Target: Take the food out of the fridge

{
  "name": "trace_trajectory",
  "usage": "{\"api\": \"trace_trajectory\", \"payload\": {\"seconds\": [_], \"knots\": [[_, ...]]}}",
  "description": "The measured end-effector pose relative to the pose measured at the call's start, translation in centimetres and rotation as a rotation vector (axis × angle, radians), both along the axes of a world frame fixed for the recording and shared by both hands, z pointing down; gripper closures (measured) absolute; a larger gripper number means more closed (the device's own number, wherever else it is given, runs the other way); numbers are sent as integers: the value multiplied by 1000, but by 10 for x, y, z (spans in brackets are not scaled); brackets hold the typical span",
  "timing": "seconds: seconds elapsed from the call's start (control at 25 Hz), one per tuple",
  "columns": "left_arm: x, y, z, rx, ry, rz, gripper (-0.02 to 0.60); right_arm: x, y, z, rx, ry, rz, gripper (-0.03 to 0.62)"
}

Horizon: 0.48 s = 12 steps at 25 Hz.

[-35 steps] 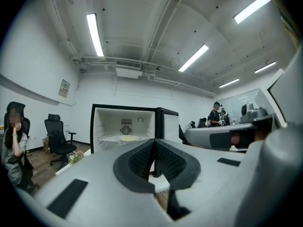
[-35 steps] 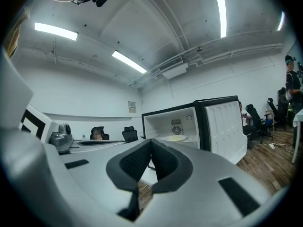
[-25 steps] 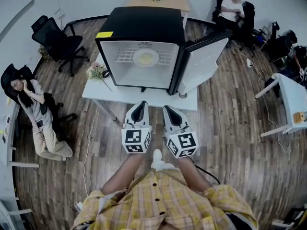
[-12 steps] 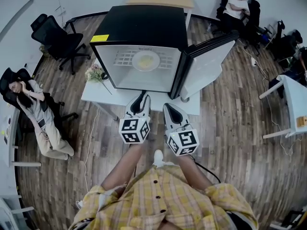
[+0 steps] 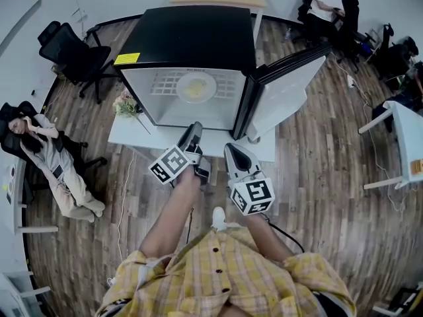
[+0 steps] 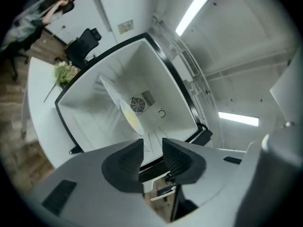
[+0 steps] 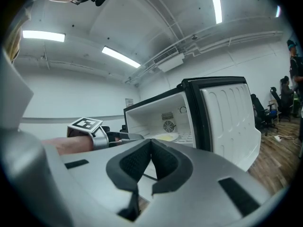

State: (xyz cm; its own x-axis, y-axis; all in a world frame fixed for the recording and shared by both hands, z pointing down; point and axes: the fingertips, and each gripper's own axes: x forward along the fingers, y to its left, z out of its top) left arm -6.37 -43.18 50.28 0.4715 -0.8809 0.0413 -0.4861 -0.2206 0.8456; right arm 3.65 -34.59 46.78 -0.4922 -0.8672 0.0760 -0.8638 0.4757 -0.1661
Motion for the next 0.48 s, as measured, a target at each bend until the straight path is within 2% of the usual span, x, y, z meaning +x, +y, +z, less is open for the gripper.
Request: {"api": "trace_trajectory", "payload": {"seconds": [0.12,0.24,0.32,0.48], "knots": [[-5,-13,12,-70,195,-35,463,4,-4,3,-7,1,5,586],[-12,-29,28,-145,344,-88,463,7,-10,4,-11,2,9,586],[-14,-39,35,-172,394,-111,463,9,-14,6,-16,1,12,586],[-15,-58,44,-189,417,-140,463,10,-20,9,-22,-2,12,586]]}}
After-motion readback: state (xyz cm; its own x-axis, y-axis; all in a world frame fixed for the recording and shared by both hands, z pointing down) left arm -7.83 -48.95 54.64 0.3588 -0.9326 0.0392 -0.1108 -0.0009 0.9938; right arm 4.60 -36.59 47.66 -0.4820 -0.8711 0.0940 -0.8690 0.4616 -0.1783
